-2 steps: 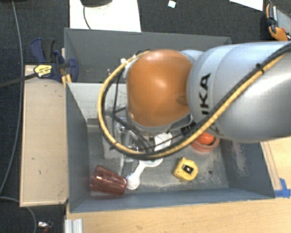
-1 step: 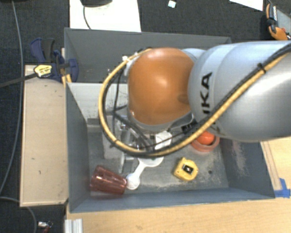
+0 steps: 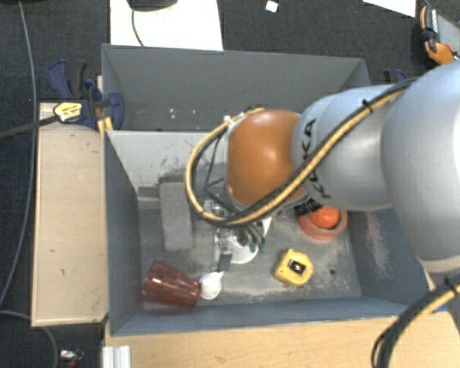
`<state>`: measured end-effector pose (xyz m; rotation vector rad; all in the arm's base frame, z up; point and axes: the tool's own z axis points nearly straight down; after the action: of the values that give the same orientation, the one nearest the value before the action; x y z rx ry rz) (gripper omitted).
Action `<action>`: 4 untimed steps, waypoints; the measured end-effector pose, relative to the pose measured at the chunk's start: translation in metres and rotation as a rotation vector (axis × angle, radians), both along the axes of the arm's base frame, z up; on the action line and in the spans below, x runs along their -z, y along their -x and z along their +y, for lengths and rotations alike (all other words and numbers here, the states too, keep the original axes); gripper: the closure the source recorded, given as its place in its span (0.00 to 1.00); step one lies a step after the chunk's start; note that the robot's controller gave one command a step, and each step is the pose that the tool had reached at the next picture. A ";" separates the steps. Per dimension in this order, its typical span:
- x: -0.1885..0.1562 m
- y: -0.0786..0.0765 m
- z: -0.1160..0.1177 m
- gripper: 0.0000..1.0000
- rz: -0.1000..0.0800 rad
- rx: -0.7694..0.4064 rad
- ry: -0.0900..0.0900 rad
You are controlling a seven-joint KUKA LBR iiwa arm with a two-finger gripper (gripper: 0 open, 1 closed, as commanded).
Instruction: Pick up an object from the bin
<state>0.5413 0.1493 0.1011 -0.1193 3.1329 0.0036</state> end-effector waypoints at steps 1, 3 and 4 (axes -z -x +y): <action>0.031 -0.014 -0.042 0.00 -0.004 -0.162 -0.003; 0.030 -0.014 -0.042 0.00 -0.004 -0.178 -0.005; 0.030 -0.012 -0.073 1.00 0.003 -0.404 0.000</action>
Offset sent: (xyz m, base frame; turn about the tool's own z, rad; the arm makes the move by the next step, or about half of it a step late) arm 0.0118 -0.0743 -0.0311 -0.4165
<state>0.5538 0.0760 0.0711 -0.7464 3.0487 0.0050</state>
